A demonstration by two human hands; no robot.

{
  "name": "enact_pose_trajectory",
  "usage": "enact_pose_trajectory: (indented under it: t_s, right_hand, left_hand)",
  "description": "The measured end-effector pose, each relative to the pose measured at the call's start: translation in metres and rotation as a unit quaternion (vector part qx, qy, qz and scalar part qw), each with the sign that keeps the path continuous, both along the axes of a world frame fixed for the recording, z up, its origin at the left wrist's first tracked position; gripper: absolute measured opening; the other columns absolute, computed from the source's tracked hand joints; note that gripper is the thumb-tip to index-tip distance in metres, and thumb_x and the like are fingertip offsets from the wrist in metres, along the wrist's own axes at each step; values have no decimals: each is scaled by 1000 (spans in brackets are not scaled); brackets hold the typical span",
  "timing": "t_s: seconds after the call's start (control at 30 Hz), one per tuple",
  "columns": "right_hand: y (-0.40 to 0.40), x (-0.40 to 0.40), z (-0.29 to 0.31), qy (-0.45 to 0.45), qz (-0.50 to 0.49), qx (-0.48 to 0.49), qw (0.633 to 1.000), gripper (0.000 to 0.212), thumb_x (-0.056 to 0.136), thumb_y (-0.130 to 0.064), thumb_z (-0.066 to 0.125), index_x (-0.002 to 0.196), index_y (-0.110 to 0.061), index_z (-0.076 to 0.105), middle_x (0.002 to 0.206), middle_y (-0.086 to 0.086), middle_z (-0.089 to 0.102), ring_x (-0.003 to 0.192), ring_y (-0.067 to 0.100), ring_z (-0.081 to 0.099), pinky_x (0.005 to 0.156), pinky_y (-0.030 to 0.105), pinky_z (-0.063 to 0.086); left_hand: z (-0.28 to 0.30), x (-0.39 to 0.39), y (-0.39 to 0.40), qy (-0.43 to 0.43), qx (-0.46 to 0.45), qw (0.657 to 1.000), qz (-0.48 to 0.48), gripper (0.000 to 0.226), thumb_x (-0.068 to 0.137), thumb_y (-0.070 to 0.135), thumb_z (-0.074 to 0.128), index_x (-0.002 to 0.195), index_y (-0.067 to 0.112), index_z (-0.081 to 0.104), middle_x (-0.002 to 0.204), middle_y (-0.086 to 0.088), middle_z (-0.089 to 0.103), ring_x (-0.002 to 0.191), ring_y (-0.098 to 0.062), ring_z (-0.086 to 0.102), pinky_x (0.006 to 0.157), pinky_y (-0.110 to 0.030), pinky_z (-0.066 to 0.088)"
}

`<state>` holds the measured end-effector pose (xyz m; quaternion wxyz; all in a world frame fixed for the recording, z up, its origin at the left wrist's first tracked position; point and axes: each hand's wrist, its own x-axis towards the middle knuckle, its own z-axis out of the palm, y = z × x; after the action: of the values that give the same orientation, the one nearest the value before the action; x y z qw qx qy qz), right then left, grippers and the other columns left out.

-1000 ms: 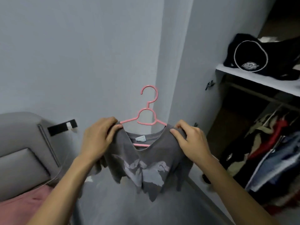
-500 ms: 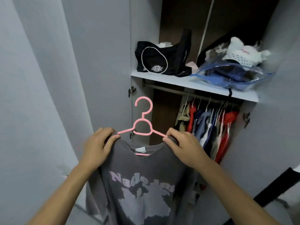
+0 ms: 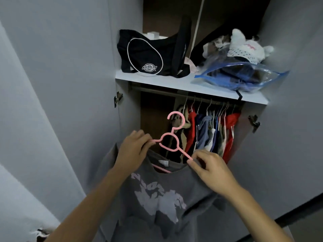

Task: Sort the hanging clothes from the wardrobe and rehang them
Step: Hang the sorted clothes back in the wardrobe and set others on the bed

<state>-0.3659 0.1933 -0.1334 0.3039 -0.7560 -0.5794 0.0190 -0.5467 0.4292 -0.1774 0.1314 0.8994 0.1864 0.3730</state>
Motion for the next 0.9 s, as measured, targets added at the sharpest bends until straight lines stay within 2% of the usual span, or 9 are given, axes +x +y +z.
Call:
enact_pose_trajectory:
  t_s: [0.1,0.2,0.37,0.47,0.57,0.63,0.77,0.9]
  right_hand:
    - [6,13,-6,28,9,-14,999,31,102,-38,64,76,-41,46,76,-11,56,69,13,57,63,34,47]
    - [17,29,-15,88,12,14,996,20,103,-32,64,87,-38,53,73,-8,54,65,14,56,65,38,48]
    - [46,55,-29,112,18,42,993,15,103,-26,64,94,-33,56,70,-10,54,64,11,55,62,37,48]
    - [65,64,-40,90,-1,47,995,17,104,-27,62,92,-34,52,68,-8,54,63,15,56,59,38,47]
    - [83,69,-48,71,-22,49,996,14,104,-29,62,94,-32,52,68,-9,56,63,15,57,58,39,49]
    - [96,73,-53,62,-37,49,996,12,104,-30,61,95,-31,53,68,-9,56,63,13,57,57,39,49]
    - [128,86,-65,71,-60,60,994,13,103,-28,62,94,-28,53,70,-9,53,61,12,54,55,36,44]
    - [166,105,-78,97,-95,64,989,13,102,-26,64,92,-27,55,66,-9,53,60,12,54,57,41,46]
  left_hand:
    - [-9,26,16,6,5,1000,-23,36,105,44,44,99,16,66,94,3,55,83,-16,50,69,-34,46]
    - [-12,50,29,5,9,1000,-12,38,105,46,43,102,17,67,95,5,54,84,-14,50,70,-28,43]
    - [-21,82,49,27,-18,999,20,42,107,52,38,109,19,66,100,8,50,90,-13,49,74,-36,50]
    - [-32,99,51,41,-71,996,34,60,104,64,31,124,18,64,116,3,51,106,-17,51,88,-45,53]
    - [-39,116,49,64,-132,988,50,82,96,82,19,142,23,54,136,3,45,126,-18,44,104,-46,48]
    - [-41,129,52,55,-145,987,45,83,94,85,24,148,27,49,143,3,43,133,-17,42,110,-42,43]
    - [-39,158,69,45,-144,987,48,70,95,78,45,147,32,48,148,4,42,134,-14,41,97,-28,38]
    - [-47,188,102,44,-187,980,42,64,93,75,52,144,36,50,152,3,36,137,-16,39,95,-29,36]
